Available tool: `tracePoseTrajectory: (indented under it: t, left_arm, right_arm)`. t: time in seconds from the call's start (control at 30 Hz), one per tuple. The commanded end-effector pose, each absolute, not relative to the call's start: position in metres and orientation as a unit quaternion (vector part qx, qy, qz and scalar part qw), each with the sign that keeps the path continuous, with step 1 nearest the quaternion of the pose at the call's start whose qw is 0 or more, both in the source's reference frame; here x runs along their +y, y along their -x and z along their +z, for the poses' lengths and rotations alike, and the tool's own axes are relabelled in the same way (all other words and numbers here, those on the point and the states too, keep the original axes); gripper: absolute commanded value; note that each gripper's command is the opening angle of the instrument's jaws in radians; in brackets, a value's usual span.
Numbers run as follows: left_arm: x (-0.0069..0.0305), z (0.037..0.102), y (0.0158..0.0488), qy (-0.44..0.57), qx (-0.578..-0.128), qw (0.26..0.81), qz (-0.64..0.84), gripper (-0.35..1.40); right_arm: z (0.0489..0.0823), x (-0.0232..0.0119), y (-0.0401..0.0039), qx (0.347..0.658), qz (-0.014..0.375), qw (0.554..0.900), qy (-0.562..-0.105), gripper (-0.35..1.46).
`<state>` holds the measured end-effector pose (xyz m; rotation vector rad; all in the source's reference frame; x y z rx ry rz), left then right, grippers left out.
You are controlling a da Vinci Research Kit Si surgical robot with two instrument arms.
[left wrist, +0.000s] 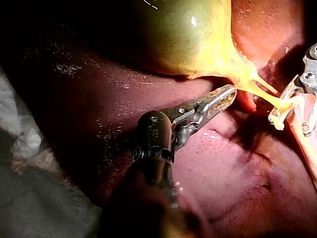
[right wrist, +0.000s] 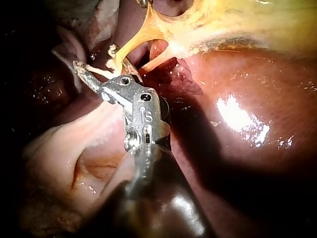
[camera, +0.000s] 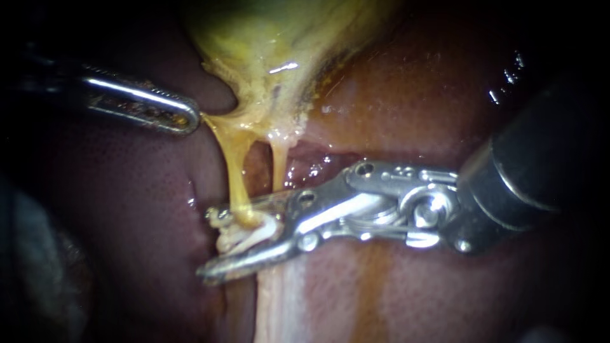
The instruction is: Clipping second clip left tube
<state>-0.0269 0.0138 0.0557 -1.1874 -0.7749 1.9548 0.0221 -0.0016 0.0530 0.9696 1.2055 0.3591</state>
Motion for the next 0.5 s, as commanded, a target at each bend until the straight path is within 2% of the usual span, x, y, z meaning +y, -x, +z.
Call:
tracePoseTrajectory:
  t: [0.03, 0.3, 0.5]
  left_arm:
    - [0.0138, 0.0557, 0.0269, 0.46, -0.3, 0.356, 0.756, -0.35]
    - [0.0138, 0.0557, 0.0268, 0.46, -0.3, 0.356, 0.756, -0.35]
    - [0.0138, 0.0558, 0.0268, 0.46, -0.3, 0.356, 0.756, -0.35]
  right_arm:
    - [0.0527, -0.0017, -0.0221, 0.541, 0.158, 0.701, -0.438, 0.47]
    - [0.0525, -0.0018, -0.0221, 0.541, 0.148, 0.698, -0.445, 0.43]
    - [0.0527, -0.0013, -0.0215, 0.541, 0.147, 0.697, -0.446, 0.23]
